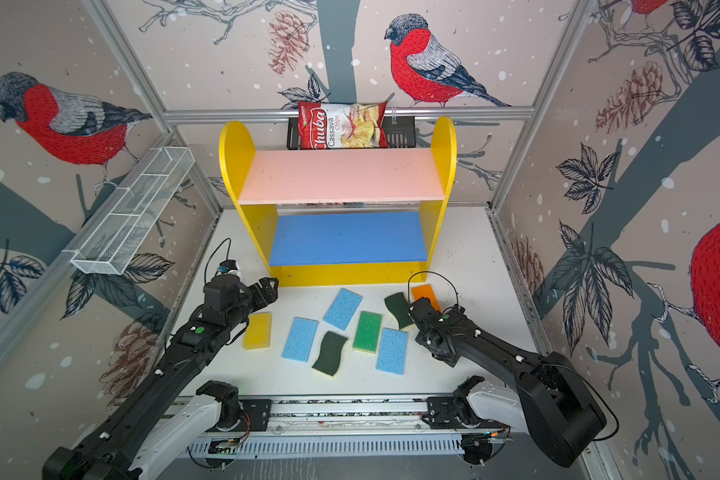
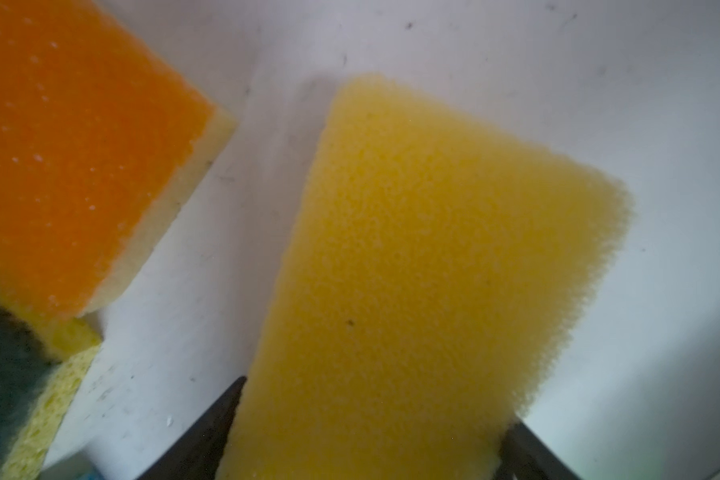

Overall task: Place and organize the cleaning sponges onto the shelf
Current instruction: 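Lift the yellow foam sponge with the right gripper off the table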

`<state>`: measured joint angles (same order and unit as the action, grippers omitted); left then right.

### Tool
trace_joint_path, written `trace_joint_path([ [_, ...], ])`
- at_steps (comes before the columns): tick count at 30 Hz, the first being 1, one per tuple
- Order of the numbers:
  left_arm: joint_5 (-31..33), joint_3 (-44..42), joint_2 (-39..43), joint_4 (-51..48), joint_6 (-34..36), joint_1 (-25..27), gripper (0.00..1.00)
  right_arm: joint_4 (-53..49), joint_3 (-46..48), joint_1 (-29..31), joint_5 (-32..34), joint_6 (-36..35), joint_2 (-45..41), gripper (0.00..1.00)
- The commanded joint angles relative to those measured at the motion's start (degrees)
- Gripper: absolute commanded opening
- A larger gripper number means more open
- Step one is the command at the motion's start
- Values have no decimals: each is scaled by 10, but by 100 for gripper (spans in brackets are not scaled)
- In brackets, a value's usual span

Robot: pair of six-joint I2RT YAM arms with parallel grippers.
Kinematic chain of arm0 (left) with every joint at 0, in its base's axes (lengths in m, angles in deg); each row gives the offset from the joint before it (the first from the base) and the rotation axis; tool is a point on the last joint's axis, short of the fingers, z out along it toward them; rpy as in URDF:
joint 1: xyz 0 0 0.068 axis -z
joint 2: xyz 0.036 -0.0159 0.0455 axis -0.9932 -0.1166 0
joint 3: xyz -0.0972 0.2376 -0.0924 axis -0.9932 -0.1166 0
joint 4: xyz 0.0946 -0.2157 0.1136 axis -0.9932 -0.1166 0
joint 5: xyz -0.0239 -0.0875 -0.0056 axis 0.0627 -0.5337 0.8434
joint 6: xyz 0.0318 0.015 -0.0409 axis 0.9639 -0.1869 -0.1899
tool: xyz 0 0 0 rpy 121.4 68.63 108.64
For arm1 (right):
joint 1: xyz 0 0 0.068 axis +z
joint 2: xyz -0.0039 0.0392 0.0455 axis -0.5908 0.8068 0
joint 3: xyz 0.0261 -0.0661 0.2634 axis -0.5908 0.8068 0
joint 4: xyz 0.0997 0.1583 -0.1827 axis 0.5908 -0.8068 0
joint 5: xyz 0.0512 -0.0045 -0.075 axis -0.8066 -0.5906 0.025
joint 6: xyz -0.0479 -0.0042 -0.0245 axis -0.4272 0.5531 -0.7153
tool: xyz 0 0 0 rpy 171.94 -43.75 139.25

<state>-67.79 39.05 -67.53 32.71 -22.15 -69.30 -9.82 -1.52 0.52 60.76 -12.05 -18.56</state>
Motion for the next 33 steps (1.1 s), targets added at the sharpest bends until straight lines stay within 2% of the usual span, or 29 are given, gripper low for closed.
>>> trace_joint_path([
  [1, -6, 6, 5, -10, 1, 0, 88, -32, 25, 6, -118, -17, 4, 84],
  [5, -9, 6, 8, -15, 2, 0, 88, -40, 28, 7, -131, -3, -10, 87],
  [12, -26, 4, 3, -8, 7, 0, 88, -44, 30, -9, -141, 28, -57, 88],
  [19, -49, 2, -14, 3, 12, -1, 88, -60, 24, -43, -113, 40, -70, 89],
  [26, -59, 4, -37, 12, 15, 0, 89, -38, 28, -87, -109, 14, -77, 90],
  [33, -74, 2, -57, 24, 17, 0, 88, -27, 31, -92, -92, 13, -73, 89],
])
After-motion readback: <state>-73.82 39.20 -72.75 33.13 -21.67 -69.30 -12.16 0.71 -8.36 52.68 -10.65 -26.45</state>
